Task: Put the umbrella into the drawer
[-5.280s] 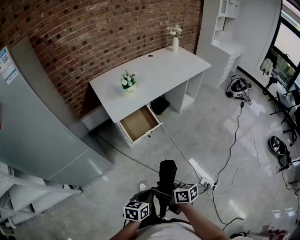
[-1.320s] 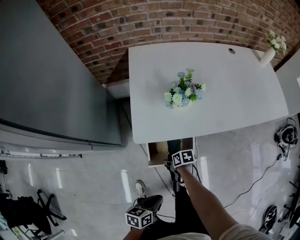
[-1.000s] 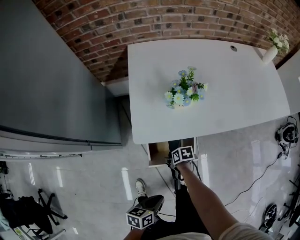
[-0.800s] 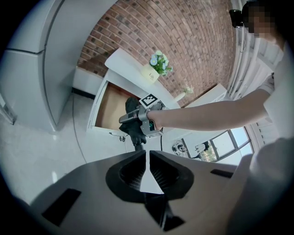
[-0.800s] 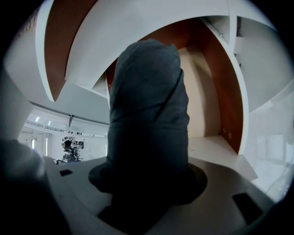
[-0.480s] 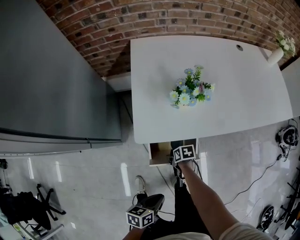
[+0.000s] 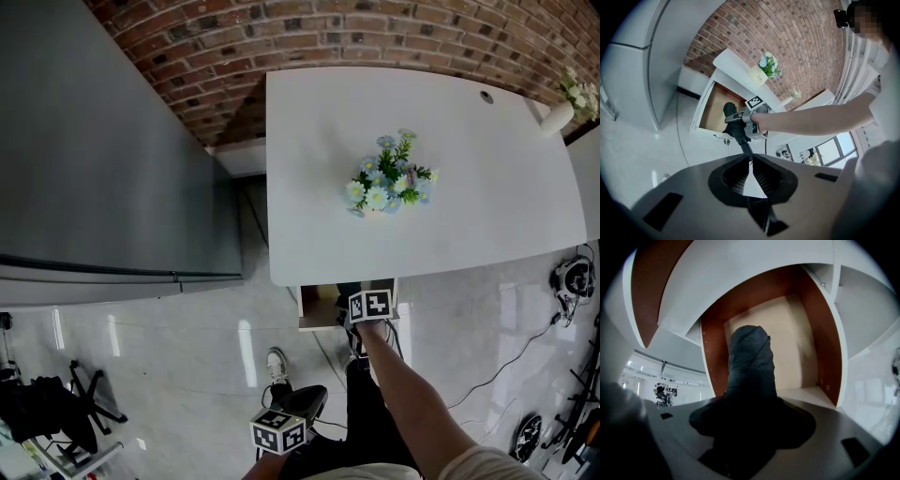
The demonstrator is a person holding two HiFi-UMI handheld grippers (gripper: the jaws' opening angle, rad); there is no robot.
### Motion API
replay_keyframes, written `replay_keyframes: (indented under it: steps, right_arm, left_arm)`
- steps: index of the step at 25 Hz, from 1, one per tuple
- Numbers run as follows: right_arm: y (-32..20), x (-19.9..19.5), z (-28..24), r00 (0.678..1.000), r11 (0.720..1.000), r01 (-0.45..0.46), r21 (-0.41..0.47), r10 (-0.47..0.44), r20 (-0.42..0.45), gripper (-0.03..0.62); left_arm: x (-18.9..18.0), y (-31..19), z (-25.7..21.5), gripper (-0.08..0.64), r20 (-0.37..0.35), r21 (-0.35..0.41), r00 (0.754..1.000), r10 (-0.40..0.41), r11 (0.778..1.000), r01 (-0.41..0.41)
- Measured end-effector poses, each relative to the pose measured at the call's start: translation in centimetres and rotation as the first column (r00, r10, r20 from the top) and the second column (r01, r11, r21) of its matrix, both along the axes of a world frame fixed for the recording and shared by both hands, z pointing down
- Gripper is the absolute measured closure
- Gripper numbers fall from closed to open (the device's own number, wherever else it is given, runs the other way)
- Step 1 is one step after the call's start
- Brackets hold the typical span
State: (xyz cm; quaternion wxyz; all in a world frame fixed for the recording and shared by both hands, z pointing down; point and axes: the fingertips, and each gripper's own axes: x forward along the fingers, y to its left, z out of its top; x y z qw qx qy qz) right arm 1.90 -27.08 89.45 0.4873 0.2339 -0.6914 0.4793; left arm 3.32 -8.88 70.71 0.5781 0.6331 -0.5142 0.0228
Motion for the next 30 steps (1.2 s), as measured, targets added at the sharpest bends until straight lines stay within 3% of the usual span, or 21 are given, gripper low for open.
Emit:
replay_keyframes:
  steps: [6,14,25,30]
  right_arm:
    - [-0.9,-0.6,-0.3,0.999,0.999,-0.041,0.013,0.041,0.019,0.291]
    - [-1.5,-2.1,-2.2,1.0,0.998,0.005,0.069,-0.007,0.027,0.288]
    - [0.4,-0.4,-5.9,1.0,0.994,-0.003,0.108,0.0,0.027,0.291]
    - [1.6,1.5,-7.5,1.0,0.989,-0.009,0.145,0.009,0.002,0.363]
  left_arm:
    - [-0.3,0.0,0.0,0.549,-0.003,-0.001,1.0,-0.008,1.0,0.008]
    - [-0.6,0.3,0.1,0.549,-0.001,0.001,1.0,0.003,1.0,-0.003]
    - [-2.6,-1.4,-1.5,0.549,0.027,0.059,1.0,0.012,0.998,-0.013]
    - [-2.3,-2.6,-2.1,0.549,0.036,0.083,0.998,0.043,0.996,-0.046]
